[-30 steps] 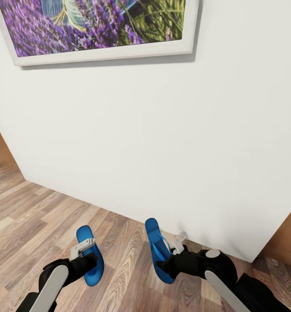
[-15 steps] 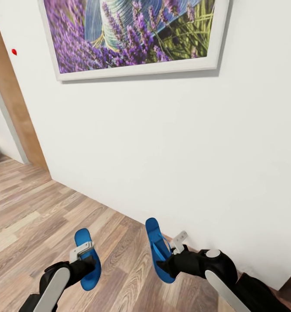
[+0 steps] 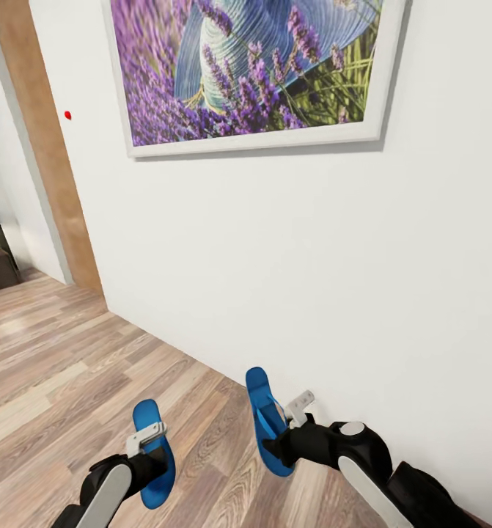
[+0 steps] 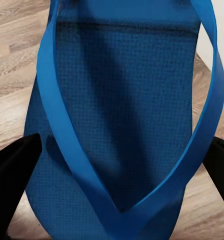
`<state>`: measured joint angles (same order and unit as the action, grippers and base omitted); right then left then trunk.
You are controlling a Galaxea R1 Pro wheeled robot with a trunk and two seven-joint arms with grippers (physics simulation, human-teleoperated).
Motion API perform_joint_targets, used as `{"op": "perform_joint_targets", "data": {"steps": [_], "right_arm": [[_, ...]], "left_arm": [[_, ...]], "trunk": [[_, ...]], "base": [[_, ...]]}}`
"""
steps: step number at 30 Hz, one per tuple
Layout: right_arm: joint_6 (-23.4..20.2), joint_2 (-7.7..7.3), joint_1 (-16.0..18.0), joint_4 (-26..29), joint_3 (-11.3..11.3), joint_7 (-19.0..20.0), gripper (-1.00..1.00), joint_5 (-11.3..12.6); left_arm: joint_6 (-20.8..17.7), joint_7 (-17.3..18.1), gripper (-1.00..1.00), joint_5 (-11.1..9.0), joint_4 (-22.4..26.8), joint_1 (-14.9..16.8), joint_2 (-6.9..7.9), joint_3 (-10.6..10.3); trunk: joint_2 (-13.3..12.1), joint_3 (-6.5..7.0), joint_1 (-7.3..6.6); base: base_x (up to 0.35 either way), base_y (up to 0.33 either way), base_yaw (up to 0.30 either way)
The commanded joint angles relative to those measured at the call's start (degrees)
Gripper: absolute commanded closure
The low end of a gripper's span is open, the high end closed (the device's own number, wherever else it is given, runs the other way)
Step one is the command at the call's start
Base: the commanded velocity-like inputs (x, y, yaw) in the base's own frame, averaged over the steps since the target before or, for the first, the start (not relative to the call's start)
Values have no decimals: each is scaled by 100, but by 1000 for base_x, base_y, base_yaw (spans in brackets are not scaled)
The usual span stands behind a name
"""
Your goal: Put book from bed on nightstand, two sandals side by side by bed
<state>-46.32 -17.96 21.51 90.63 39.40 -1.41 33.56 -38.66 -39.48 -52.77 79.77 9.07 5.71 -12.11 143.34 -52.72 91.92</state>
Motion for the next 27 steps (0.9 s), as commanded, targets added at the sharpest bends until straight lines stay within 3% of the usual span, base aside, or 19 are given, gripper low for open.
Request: {"op": "perform_joint_targets", "data": {"steps": [1,3,8,27], "right_arm": [[-18,72,6,-67,1,-124,100,24],[-86,381,12,-364,-10,-523,100,19],[-234,589,9,-569,18,-785,100,7],[-257,606,-7,-573,17,-869,100,-7]], "left_arm": [[5,-60,100,-52,-34,6,4,-18],[47,-60,100,-51,-141,7,0,-39],[189,-60,100,-40,-236,7,4,-188],[460,-60,100,-32,-286,14,8,-269]], "trunk": [[1,19,-4],[-2,67,-9],[-8,181,-22],[-732,527,-420]], "base": [[0,0,199],[0,0,235],[0,0,263],[0,0,282]]}}
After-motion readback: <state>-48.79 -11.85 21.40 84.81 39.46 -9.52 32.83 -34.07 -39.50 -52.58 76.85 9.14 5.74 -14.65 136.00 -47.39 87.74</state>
